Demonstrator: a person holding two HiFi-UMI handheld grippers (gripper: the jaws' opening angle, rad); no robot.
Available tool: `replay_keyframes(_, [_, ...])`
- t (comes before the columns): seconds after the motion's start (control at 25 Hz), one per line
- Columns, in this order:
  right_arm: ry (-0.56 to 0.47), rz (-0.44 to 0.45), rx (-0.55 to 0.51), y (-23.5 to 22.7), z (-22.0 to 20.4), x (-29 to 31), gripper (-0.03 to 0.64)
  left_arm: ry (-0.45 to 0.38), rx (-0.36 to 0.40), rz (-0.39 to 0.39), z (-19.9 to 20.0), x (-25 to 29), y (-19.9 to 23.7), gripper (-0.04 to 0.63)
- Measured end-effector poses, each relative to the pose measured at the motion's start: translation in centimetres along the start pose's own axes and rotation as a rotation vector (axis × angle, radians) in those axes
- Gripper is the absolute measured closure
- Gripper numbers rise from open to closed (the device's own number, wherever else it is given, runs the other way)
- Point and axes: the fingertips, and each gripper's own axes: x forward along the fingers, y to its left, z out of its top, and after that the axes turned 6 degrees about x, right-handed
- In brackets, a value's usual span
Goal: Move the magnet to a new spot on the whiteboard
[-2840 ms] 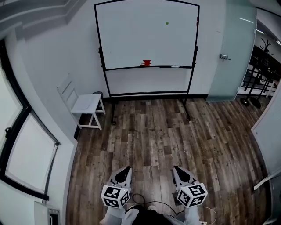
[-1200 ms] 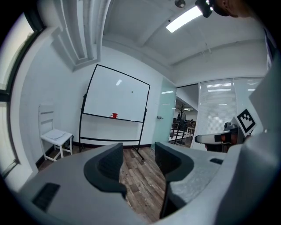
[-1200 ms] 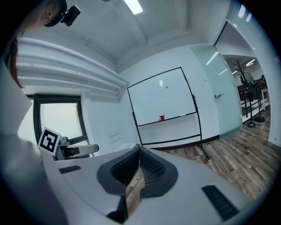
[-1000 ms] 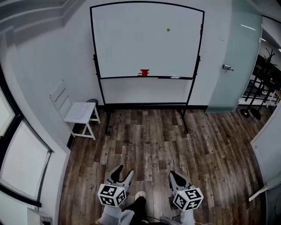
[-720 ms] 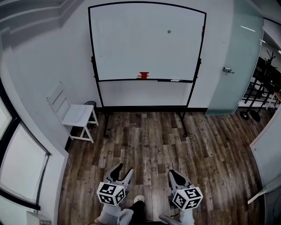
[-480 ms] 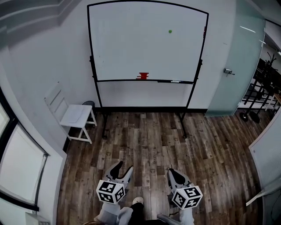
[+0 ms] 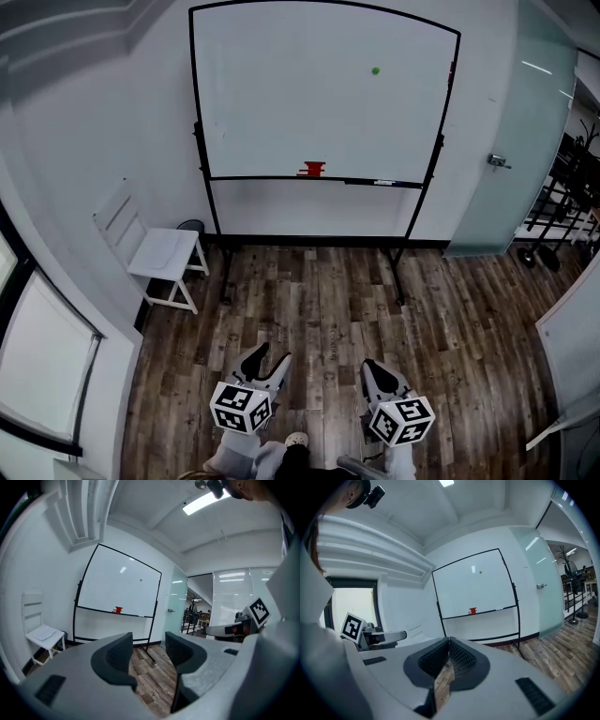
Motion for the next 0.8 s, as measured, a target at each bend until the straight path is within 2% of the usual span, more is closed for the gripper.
replay_keyframes(0.36, [-0.006, -0.007, 0.016, -0.7, 0.5, 4.8, 0.588, 0.014, 0.018, -0.029, 0.2, 3.3, 2.9, 0.374])
replay_keyframes(0.8, [0.023, 0.014, 0.015, -0.4, -0.3, 7.8, 0.588, 0.024, -0.003, 0.007, -1.0, 3.5, 6.0, 0.374])
